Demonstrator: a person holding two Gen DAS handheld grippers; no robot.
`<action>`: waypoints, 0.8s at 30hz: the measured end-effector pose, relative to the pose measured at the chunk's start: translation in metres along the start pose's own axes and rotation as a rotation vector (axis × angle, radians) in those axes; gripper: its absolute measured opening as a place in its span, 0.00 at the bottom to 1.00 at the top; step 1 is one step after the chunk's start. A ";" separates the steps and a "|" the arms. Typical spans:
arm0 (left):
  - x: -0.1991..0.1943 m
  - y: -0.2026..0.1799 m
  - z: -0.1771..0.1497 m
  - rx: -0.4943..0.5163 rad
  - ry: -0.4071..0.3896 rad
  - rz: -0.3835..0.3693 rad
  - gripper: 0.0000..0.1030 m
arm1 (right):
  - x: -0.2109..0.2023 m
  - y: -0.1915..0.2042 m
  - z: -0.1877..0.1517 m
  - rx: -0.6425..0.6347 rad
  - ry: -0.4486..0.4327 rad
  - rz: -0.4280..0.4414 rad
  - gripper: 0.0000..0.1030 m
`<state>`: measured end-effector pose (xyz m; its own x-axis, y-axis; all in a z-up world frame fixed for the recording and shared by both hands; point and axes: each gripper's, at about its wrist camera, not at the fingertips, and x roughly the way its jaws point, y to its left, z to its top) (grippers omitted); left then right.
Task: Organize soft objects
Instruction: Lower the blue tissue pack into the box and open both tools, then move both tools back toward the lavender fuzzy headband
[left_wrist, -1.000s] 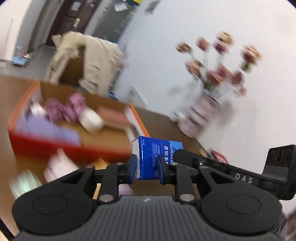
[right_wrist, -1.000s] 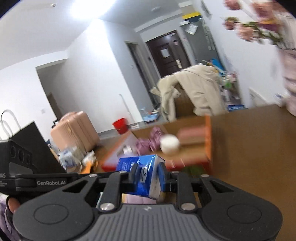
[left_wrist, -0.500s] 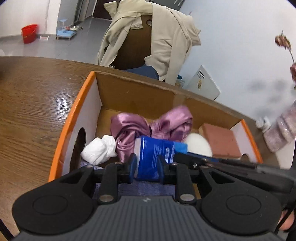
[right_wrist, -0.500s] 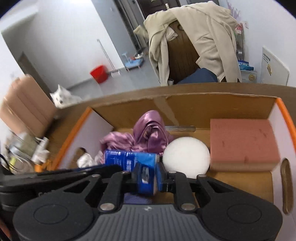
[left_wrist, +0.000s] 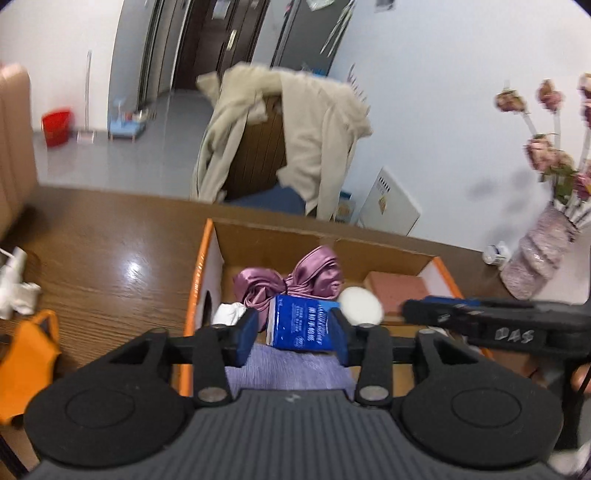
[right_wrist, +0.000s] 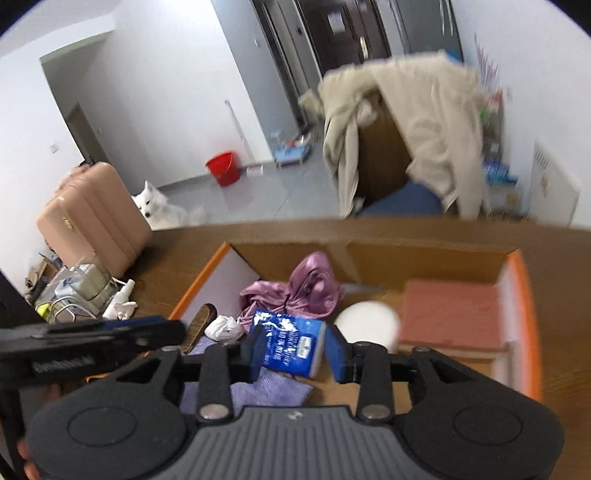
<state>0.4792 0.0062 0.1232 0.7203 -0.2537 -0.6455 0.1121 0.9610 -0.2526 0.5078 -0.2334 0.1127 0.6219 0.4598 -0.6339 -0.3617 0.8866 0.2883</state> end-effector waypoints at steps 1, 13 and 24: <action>-0.014 -0.004 -0.002 0.017 -0.017 0.002 0.45 | -0.020 0.002 -0.003 -0.017 -0.022 -0.003 0.41; -0.132 -0.064 -0.065 0.198 -0.231 0.034 0.72 | -0.171 0.025 -0.076 -0.133 -0.224 -0.052 0.56; -0.210 -0.065 -0.232 0.319 -0.289 -0.008 0.96 | -0.222 0.045 -0.290 -0.050 -0.135 -0.091 0.72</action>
<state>0.1622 -0.0290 0.1080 0.8755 -0.2640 -0.4048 0.2921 0.9564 0.0079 0.1519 -0.3105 0.0579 0.7399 0.3837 -0.5526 -0.3320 0.9227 0.1962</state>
